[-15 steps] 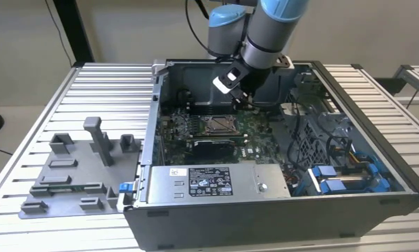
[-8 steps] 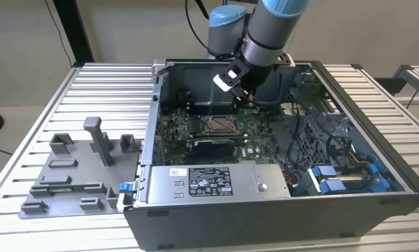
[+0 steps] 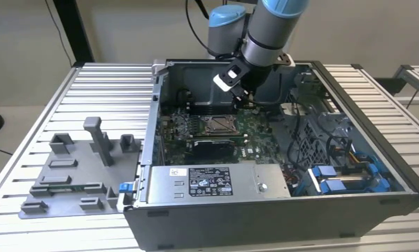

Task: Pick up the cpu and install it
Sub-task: 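Install the second cpu locking lever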

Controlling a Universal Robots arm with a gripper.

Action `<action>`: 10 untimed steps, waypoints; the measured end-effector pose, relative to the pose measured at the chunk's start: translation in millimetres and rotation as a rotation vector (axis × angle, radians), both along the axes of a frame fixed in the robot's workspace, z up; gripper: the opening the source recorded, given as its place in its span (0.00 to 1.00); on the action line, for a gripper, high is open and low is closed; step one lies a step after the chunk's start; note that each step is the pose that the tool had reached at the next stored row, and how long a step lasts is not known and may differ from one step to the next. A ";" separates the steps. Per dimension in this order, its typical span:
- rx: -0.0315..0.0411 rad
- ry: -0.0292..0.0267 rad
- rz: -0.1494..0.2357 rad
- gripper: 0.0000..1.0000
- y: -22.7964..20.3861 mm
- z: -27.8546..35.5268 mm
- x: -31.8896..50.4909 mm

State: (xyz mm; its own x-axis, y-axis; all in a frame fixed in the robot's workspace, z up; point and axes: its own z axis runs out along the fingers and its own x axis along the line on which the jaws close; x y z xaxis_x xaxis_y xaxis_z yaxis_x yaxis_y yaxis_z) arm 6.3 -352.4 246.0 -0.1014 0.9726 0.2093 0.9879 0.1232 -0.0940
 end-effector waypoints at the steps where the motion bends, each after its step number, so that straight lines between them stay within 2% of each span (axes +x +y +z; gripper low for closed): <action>1: -0.0009 0.0000 0.000 0.00 0.0 0.0 0.0; 10: -0.0093 0.0000 0.000 0.00 0.0 0.0 0.0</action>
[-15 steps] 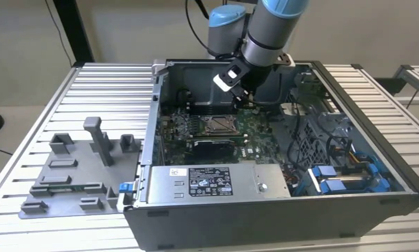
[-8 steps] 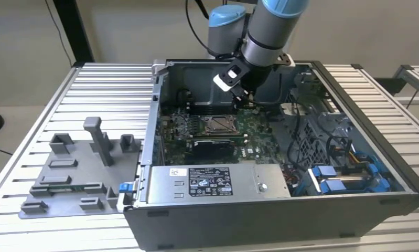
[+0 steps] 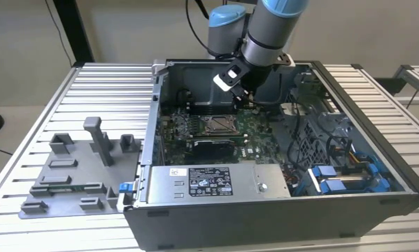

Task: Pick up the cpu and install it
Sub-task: 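Install the second cpu locking lever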

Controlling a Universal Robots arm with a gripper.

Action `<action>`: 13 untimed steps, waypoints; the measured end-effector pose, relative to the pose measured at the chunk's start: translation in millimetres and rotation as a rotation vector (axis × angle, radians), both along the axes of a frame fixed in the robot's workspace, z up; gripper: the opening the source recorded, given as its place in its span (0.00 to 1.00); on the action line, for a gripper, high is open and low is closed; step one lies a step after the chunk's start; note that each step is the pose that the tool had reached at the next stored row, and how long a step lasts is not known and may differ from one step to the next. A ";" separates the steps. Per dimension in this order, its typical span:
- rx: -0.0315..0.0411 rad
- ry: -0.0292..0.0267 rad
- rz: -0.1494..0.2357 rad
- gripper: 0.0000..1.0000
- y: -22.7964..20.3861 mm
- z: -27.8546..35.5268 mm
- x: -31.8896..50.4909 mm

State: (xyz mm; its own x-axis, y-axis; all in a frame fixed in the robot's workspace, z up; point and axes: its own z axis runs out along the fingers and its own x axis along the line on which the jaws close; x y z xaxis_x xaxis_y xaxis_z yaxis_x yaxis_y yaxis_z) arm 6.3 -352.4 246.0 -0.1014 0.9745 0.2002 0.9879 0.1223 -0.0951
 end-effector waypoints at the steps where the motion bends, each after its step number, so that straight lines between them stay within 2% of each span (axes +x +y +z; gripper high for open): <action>1: -0.0010 0.0000 0.000 0.00 0.0 0.0 0.0; 13: -0.0099 0.0001 0.000 0.00 0.0 0.5 -0.4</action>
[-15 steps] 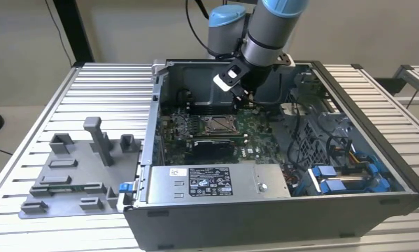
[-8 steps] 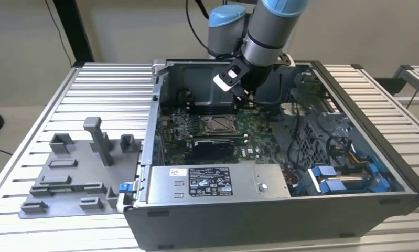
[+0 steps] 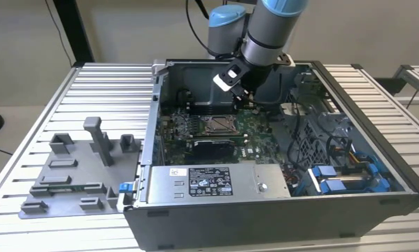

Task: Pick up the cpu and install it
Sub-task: 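Install the second cpu locking lever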

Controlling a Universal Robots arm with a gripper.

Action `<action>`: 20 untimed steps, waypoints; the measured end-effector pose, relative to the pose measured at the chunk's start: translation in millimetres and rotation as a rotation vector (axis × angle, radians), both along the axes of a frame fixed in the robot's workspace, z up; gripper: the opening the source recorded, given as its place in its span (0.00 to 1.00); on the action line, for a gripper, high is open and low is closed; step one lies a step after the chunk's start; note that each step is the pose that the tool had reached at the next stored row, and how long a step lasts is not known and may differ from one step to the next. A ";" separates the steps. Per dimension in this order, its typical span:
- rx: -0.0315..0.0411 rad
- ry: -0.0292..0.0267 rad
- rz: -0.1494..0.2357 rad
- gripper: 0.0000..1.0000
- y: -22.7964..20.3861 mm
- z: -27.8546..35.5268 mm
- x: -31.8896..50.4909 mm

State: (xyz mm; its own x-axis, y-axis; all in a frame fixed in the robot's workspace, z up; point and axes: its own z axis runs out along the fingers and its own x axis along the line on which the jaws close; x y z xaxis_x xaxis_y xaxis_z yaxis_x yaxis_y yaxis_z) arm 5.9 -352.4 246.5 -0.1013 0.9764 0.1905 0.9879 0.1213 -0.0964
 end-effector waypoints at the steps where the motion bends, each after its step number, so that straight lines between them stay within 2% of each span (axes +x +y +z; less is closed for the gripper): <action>1: -0.0003 0.0000 0.000 0.00 -0.3 2.6 0.0; 4: -0.0096 -0.0002 0.000 0.00 -2.4 7.2 -0.1; 6: -0.0213 -0.0017 0.000 0.00 -6.4 8.4 -1.0; 7: -0.0243 -0.0047 0.000 0.00 -9.3 8.9 -2.9; 9: -0.0282 -0.0129 0.000 0.00 -13.8 9.1 -8.2; 14: -0.0289 -0.0333 0.000 0.00 -21.1 9.2 -26.0; 17: -0.0296 -0.0483 0.000 0.00 -30.9 9.4 -30.9; 20: -0.0295 -0.0630 -0.001 0.00 -37.6 9.4 -38.8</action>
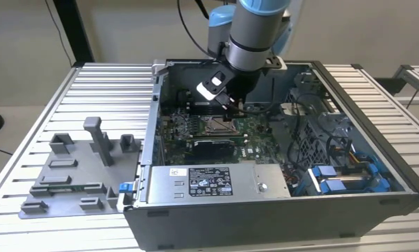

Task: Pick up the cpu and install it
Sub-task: 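Install the second cpu locking lever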

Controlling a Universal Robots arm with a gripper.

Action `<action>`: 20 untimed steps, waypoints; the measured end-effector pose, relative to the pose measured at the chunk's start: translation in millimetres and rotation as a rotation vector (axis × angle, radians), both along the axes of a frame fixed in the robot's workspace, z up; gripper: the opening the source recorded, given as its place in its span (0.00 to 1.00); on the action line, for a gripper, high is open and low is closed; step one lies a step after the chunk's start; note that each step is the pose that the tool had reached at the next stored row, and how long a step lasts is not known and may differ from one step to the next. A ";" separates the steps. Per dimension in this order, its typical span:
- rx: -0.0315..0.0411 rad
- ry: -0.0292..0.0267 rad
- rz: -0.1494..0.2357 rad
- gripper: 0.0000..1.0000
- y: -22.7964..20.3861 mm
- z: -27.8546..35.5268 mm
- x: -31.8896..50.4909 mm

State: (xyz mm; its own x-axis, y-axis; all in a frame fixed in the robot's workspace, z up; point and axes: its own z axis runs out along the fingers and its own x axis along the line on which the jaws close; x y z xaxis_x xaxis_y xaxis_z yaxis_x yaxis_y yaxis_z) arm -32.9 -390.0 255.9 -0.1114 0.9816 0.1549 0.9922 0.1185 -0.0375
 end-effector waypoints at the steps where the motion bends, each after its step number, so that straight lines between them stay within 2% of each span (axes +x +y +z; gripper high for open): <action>1: 0.0000 -0.0043 0.000 0.00 -1.3 0.0 -2.9; 4: 0.0001 -0.0114 0.000 0.00 -2.1 0.0 -15.3; 7: 0.0001 -0.0128 0.000 0.00 -2.0 0.0 -24.6; 20: 0.0012 -0.0165 0.000 0.00 1.4 -0.3 -26.4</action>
State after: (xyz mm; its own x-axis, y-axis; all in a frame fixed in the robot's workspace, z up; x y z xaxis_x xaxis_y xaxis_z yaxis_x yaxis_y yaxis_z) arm -59.3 -388.6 255.6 -0.1140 0.9814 0.1542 0.9927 0.1186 -0.0210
